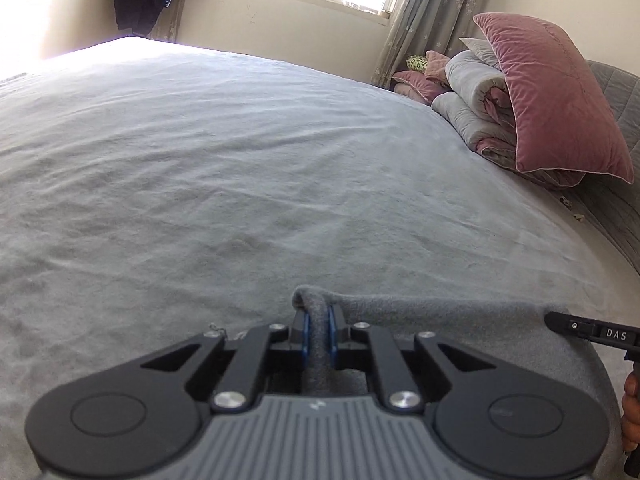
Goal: Fold clothes
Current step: 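Lift the folded edge with both grippers and fold it over the stack, then lay the fold down and open both grippers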
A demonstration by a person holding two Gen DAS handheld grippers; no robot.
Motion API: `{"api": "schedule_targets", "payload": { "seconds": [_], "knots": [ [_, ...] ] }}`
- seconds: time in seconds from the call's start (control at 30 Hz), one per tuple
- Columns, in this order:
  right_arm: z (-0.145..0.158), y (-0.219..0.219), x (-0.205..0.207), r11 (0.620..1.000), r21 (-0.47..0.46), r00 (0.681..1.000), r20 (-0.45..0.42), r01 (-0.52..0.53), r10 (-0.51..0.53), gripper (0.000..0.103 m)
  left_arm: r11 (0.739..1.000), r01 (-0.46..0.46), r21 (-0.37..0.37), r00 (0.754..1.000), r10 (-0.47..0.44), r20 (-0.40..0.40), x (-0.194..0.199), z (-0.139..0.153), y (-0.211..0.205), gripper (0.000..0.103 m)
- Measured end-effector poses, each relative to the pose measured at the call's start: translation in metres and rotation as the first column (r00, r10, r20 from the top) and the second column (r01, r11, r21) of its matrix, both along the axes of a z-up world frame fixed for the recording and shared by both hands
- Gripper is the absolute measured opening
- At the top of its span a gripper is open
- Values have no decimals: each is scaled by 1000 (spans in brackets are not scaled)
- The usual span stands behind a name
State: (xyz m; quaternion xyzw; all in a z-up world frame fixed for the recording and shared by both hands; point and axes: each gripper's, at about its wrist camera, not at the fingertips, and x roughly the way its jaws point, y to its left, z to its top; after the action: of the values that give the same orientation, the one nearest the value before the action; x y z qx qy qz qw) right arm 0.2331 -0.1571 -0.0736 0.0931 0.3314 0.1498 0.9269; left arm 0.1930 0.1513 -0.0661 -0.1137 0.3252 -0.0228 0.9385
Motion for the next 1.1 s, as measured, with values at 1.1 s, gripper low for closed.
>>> {"api": "schedule_targets", "payload": {
  "seconds": [1.1],
  "knots": [
    [23,13,-32,983,-182,990,131,-20,45,30,993,27,112,999,-30,29,-35,30,3,47]
  ]
}}
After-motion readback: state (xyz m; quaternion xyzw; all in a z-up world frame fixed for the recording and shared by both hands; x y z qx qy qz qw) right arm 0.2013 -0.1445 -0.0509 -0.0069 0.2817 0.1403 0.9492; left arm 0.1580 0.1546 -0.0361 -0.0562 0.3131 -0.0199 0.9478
